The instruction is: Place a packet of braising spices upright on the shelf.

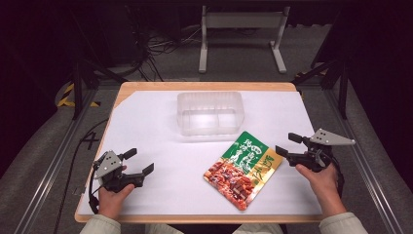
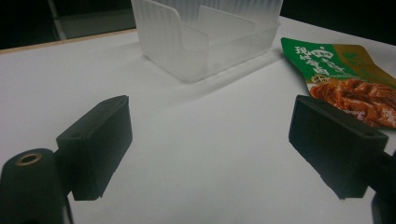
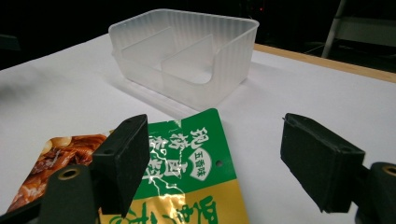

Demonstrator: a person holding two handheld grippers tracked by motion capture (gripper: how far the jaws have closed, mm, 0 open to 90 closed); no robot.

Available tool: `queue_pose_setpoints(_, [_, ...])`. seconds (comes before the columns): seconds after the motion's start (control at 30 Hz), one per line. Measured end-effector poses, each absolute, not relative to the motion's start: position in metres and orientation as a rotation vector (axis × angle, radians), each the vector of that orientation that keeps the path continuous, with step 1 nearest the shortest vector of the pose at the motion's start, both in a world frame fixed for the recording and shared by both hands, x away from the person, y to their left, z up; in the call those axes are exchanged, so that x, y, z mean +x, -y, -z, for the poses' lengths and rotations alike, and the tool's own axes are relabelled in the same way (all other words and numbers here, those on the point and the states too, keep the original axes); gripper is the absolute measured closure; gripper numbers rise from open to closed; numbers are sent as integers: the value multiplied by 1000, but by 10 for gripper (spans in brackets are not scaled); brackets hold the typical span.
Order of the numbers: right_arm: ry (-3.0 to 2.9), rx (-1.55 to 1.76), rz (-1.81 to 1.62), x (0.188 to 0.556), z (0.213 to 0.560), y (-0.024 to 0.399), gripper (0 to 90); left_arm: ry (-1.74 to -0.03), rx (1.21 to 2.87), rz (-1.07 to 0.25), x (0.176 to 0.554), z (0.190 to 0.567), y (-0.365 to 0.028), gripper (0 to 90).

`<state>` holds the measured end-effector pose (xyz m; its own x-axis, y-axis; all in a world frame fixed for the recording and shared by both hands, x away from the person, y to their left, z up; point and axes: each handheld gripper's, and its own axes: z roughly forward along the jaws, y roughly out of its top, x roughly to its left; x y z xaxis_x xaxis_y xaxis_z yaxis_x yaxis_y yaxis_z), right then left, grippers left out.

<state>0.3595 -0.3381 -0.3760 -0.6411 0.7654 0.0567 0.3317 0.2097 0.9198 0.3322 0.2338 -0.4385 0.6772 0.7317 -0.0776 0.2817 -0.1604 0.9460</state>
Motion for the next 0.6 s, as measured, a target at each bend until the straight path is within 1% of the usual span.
queue_pose_setpoints(0.3, [-2100,1051,-1415,382,369,339,221,-809,1753,-469,335,440,-233,142])
queue_pose_setpoints(0.6, [-2186,1144,-1313,399,365,335,221,-804,1756,-469,336,440,-231,141])
